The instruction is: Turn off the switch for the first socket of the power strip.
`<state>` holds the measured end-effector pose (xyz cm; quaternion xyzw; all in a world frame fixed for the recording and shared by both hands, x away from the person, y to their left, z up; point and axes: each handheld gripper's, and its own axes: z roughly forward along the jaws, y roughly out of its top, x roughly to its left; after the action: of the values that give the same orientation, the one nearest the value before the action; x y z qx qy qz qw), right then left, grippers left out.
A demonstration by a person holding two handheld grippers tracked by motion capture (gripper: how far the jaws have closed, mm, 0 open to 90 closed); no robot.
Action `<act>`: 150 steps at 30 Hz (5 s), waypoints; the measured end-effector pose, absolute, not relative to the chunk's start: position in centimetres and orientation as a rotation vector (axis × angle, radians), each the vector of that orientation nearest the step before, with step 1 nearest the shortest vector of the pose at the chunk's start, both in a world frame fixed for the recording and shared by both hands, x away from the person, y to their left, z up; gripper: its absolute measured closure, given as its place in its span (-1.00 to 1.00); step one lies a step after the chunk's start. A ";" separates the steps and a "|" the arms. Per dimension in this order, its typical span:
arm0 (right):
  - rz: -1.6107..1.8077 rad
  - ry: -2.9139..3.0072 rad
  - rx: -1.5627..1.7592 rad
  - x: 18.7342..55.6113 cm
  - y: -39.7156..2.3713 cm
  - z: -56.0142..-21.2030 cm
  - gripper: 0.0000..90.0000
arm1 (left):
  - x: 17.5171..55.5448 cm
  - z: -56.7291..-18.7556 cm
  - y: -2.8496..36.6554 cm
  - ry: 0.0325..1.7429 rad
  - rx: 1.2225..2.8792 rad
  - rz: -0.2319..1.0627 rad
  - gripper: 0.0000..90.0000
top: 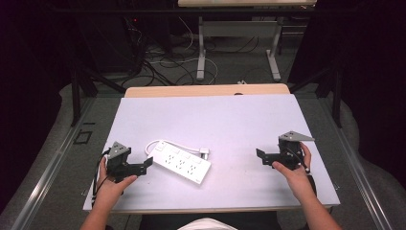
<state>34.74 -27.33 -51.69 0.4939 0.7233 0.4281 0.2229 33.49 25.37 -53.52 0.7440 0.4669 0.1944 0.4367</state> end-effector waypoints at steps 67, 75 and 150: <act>1.129 2.047 1.306 34.0 -27.8 -54.2 -1.00 | 32.2 -52.6 21.5 1.104 1.945 0.469 -0.04; 1.132 2.041 1.309 34.0 -27.9 -54.2 -1.00 | 32.2 -52.3 21.2 1.112 1.949 0.416 0.07; 1.134 1.978 1.396 33.6 -28.5 -54.4 -1.00 | 37.3 -48.4 16.3 1.188 2.083 0.185 1.00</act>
<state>33.63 -28.46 -54.42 0.5079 0.7198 0.4125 0.2319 37.27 16.32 -48.42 0.8080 0.4608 0.0719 0.3602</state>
